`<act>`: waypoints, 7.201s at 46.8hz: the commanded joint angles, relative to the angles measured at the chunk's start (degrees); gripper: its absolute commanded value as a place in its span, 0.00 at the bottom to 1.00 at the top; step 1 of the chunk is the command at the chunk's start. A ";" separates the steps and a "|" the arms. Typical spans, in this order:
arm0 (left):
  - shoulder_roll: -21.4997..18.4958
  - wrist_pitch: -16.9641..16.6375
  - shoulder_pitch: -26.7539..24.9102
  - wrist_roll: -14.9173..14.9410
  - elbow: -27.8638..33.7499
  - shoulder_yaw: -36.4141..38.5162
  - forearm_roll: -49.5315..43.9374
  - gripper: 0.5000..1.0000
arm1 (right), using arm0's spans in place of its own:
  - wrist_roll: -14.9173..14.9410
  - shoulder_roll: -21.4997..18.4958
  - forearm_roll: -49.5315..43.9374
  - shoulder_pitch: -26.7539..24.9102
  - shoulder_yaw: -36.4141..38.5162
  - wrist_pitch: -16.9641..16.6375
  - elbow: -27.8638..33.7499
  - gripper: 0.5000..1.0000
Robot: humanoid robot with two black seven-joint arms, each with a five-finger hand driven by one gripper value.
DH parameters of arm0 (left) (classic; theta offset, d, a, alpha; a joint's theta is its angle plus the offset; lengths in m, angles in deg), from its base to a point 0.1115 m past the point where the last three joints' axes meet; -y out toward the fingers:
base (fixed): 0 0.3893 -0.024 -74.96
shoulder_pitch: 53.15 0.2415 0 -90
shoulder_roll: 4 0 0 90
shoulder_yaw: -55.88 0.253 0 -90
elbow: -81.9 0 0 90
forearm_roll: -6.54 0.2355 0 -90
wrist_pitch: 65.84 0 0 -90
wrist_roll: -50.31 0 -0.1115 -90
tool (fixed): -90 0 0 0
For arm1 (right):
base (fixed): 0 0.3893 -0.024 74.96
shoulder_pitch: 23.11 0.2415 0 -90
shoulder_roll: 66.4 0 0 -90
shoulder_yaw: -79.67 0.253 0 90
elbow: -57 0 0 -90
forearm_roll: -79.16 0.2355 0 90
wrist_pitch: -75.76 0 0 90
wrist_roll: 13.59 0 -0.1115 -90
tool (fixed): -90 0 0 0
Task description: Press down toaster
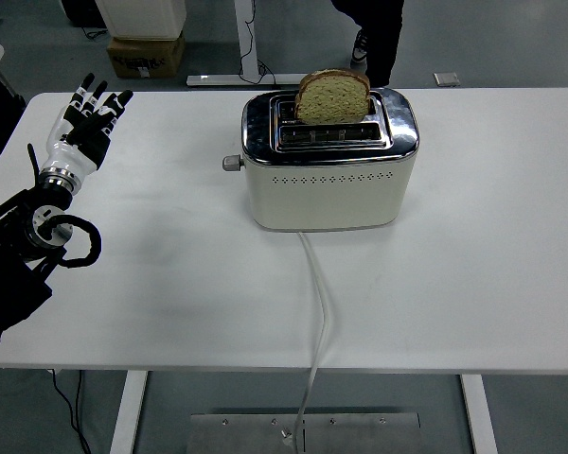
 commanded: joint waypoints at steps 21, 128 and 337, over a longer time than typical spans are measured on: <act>-0.51 -0.35 0.08 0.09 -0.04 0.00 0.27 1.00 | 0.01 0.00 -0.04 0.00 -0.02 0.00 0.00 1.00; -12.72 1.49 -1.50 0.27 11.21 10.11 48.78 1.00 | 0.01 0.00 -0.03 0.00 0.07 0.00 0.00 1.00; -18.27 1.49 -1.76 0.53 32.22 15.29 78.94 1.00 | 0.01 0.00 -0.04 -0.08 0.07 0.00 0.00 1.00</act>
